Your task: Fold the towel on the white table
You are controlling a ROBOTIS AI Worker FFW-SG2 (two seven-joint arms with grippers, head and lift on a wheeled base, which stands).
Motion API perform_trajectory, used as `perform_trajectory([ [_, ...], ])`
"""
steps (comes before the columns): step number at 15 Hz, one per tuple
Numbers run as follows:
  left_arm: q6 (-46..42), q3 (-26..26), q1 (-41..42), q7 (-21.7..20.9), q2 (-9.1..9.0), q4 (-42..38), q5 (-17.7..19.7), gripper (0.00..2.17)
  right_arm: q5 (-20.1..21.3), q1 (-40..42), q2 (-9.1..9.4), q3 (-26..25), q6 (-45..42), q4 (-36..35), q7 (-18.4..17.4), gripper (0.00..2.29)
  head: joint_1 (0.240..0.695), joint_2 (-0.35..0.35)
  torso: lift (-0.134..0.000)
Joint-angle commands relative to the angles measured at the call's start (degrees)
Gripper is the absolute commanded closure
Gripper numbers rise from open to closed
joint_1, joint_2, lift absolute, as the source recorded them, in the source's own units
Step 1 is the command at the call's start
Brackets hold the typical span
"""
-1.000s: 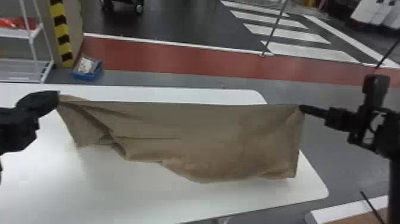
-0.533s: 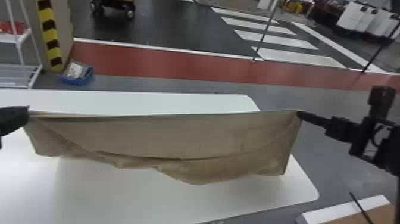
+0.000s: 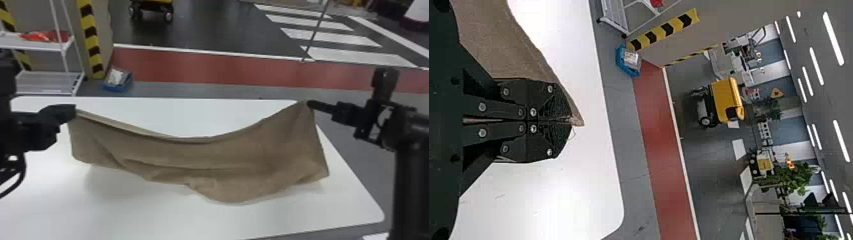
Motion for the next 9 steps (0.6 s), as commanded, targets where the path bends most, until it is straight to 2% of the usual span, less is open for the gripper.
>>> perform_trajectory([
  [1, -6.1, -4.2, -8.2, 0.0, 0.37, 10.4, -1.0, 1.42, 4.5, -9.4, 1.41, 2.9, -6.6, 10.3, -0.3, 1.40, 0.588, -0.178, -0.120],
  [3, -14.2, -7.2, -15.0, 0.4, -0.16, 19.1, -1.0, 1.42, 4.7, -15.6, 1.94, 2.1, -11.5, 17.6, -0.3, 1.40, 0.547, -0.159, -0.120],
  [4, -21.2, -9.3, -19.6, 0.3, -0.43, 25.1, -1.0, 1.42, 4.9, -18.8, 2.03, 1.6, -15.0, 21.4, -0.3, 1.40, 0.521, -0.152, -0.120],
  [5, -25.5, -10.7, -23.5, -0.1, -0.95, 29.9, -0.6, 1.42, 5.3, -21.9, 1.94, 1.5, -16.9, 24.1, -0.3, 1.40, 0.467, -0.141, -0.120],
  [6, -26.3, -11.7, -28.5, -1.4, -1.92, 35.3, 0.5, 1.42, 6.2, -25.5, 1.59, 0.5, -20.1, 28.7, 0.0, 1.40, 0.434, -0.139, -0.120],
  [7, -27.2, -13.0, -32.1, -2.1, -2.45, 38.9, 0.9, 1.42, 5.2, -28.4, 0.97, -2.0, -22.4, 32.7, 1.2, 1.40, 0.398, -0.139, -0.120],
  [8, -29.9, -13.7, -32.9, -2.0, -2.62, 40.1, 0.9, 1.42, 4.7, -28.4, 0.27, -4.6, -22.4, 33.6, 1.7, 1.40, 0.366, -0.141, -0.120],
  [9, -30.6, -13.7, -31.7, -2.0, -2.18, 39.6, 1.2, 1.42, 3.5, -26.5, -0.79, -4.1, -22.6, 33.5, 2.9, 1.40, 0.343, -0.144, -0.120],
])
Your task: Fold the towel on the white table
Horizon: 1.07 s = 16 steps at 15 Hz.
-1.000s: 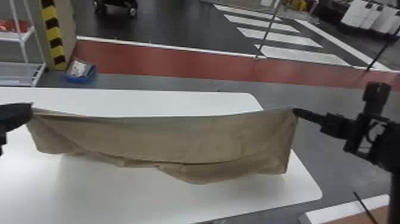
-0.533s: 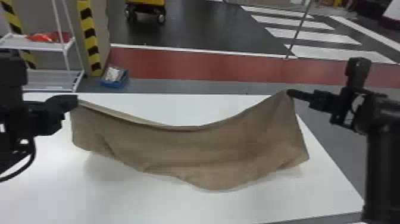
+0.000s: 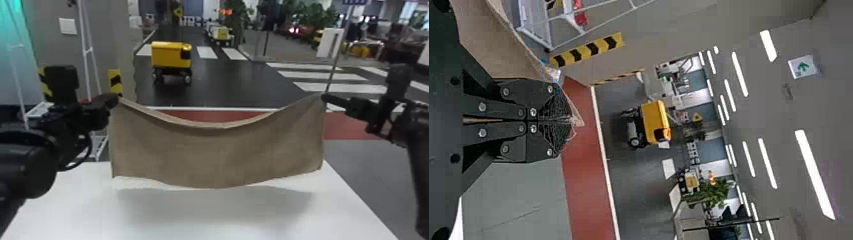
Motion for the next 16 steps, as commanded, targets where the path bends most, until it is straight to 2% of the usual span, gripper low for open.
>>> perform_trajectory([
  [1, -4.5, -0.7, 3.9, 0.4, 1.40, -0.9, 0.9, 1.42, -3.4, 4.4, -2.27, -0.4, -1.9, 0.1, 2.0, 1.40, 0.324, -0.152, -0.120],
  [2, -3.8, -0.1, 9.7, 1.0, 2.10, -5.2, 0.8, 1.42, -6.7, 9.1, -3.76, 0.9, -2.3, -1.4, 2.7, 1.40, 0.323, -0.162, -0.120],
  [3, -3.2, 1.2, 15.2, 1.1, 2.81, -8.9, 0.3, 1.42, -11.3, 15.9, -6.14, 3.7, -2.5, -4.8, 2.9, 1.40, 0.344, -0.165, -0.120],
  [4, -2.5, 2.6, 22.0, 1.2, 3.07, -13.2, -1.2, 1.42, -15.0, 22.6, -8.07, 5.3, -3.5, -7.9, 3.4, 1.40, 0.379, -0.170, -0.120],
  [6, -1.0, 5.7, 32.6, 1.3, 2.98, -21.2, -4.7, 1.42, -19.7, 30.4, -9.91, 5.3, -4.7, -10.6, 4.4, 1.40, 0.468, -0.181, -0.120],
  [7, 0.1, 5.9, 35.5, 1.8, 2.81, -23.1, -6.2, 1.42, -20.5, 32.3, -10.44, 4.9, -4.7, -10.7, 5.2, 1.40, 0.553, -0.191, -0.120],
  [9, 1.2, 6.0, 38.4, 3.0, 2.28, -25.0, -7.9, 1.42, -21.0, 34.7, -10.53, 4.4, -4.4, -11.8, 5.9, 1.40, 0.615, -0.200, -0.120],
  [10, 2.4, 6.1, 39.4, 4.0, 2.28, -26.7, -7.9, 1.42, -21.5, 36.6, -11.14, 4.4, -4.0, -12.8, 6.3, 1.40, 0.639, -0.204, -0.120],
  [13, 7.7, 6.8, 43.4, 6.5, 1.58, -32.9, -11.1, 1.42, -21.8, 40.0, -11.94, 3.5, -3.5, -14.5, 7.3, 1.40, 0.687, -0.216, -0.120],
  [16, 11.3, 7.3, 47.2, 7.9, 1.58, -37.4, -13.0, 1.42, -23.4, 43.0, -12.64, 2.6, -2.1, -16.4, 7.6, 1.40, 0.695, -0.230, -0.120],
])
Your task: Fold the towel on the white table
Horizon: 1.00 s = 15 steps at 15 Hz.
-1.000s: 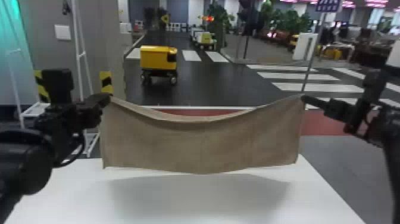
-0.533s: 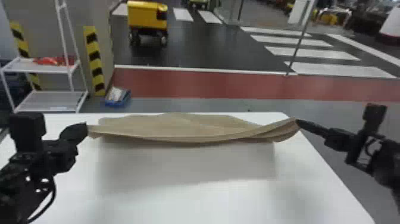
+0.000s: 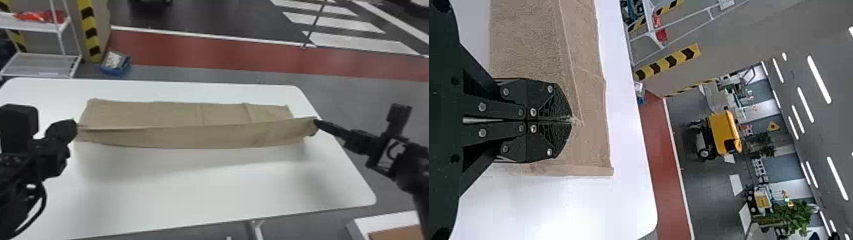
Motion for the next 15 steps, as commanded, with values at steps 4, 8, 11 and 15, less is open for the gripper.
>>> perform_trajectory([
  [4, 4.9, 2.8, 8.4, 1.4, 0.17, -9.6, -2.4, 1.42, -3.7, 6.6, -0.15, -4.3, 3.0, -6.8, 0.6, 1.40, 0.695, -0.247, -0.120],
  [8, 7.5, 7.3, 16.2, 1.4, 0.17, -16.4, -2.4, 1.42, -5.5, 10.4, 0.03, -7.5, 5.0, -10.5, 0.7, 1.39, 0.695, -0.251, -0.120],
  [11, 8.4, 7.9, 19.0, 1.4, 0.17, -18.6, -2.5, 1.42, -7.4, 13.6, 0.03, -9.5, 5.7, -13.4, 1.0, 1.40, 0.695, -0.260, -0.120],
  [15, 8.7, 7.4, 19.1, 1.4, 0.08, -19.4, -3.6, 1.42, -9.9, 15.2, -0.41, -12.4, 8.1, -15.0, 1.3, 1.40, 0.695, -0.275, -0.120],
])
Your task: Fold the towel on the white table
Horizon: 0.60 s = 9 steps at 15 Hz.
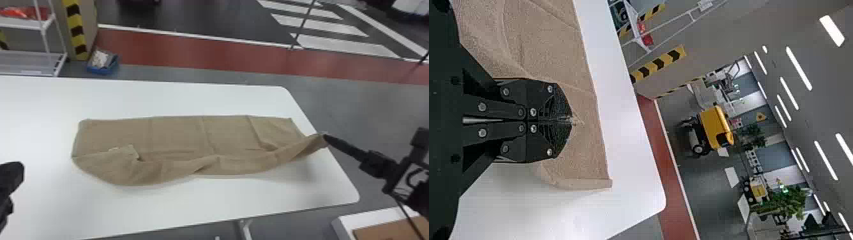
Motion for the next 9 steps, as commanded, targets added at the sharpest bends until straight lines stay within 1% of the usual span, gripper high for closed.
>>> perform_trajectory([
  [1, 0.0, -0.5, -0.8, -0.1, -0.01, 0.6, -0.1, 1.42, 0.8, -0.7, -0.57, 0.3, 0.7, 0.7, 0.0, 1.40, 0.695, -0.283, -0.120],
  [2, -0.2, -1.2, -1.7, -0.1, -0.09, 1.7, -0.1, 1.42, 2.1, -1.4, -0.57, 1.2, 0.6, 1.7, 0.0, 1.40, 0.695, -0.287, -0.120],
  [3, -2.6, -2.2, -2.6, -0.2, -0.18, 3.6, 0.0, 1.39, 2.4, -1.9, -0.30, 1.7, -0.1, 3.0, 0.0, 1.40, 0.695, -0.289, -0.120],
  [4, -7.0, -3.6, -4.0, -0.9, -0.09, 6.5, -0.1, 1.17, 2.5, -2.5, -0.22, 2.7, -0.8, 4.2, -0.1, 1.40, 0.695, -0.289, -0.120],
  [5, -8.2, -5.2, -6.1, -1.9, -0.01, 8.9, -0.6, 1.05, 2.7, -3.0, -0.13, 3.3, -0.8, 4.7, -0.2, 1.40, 0.695, -0.290, -0.120],
  [6, -9.3, -7.4, -9.1, -3.1, -0.01, 12.0, -0.9, 0.98, 3.2, -3.3, 0.31, 4.0, -0.8, 4.7, -0.3, 1.40, 0.695, -0.295, -0.120],
  [7, -9.8, -9.2, -12.4, -4.7, 0.08, 15.1, -0.9, 0.43, 3.2, -3.4, 0.58, 4.4, -0.8, 4.7, -0.4, 1.40, 0.695, -0.299, -0.120],
  [8, -9.6, -10.5, -15.2, -6.7, -0.01, 17.5, -0.8, 0.26, 3.2, -3.4, 0.75, 4.6, -0.3, 4.4, -0.4, 1.40, 0.695, -0.303, -0.120],
  [9, -9.5, -12.1, -18.4, -8.9, -0.01, 20.3, -0.9, 0.18, 3.2, -3.3, 1.01, 4.6, 0.2, 3.9, -0.5, 1.39, 0.695, -0.308, -0.120],
])
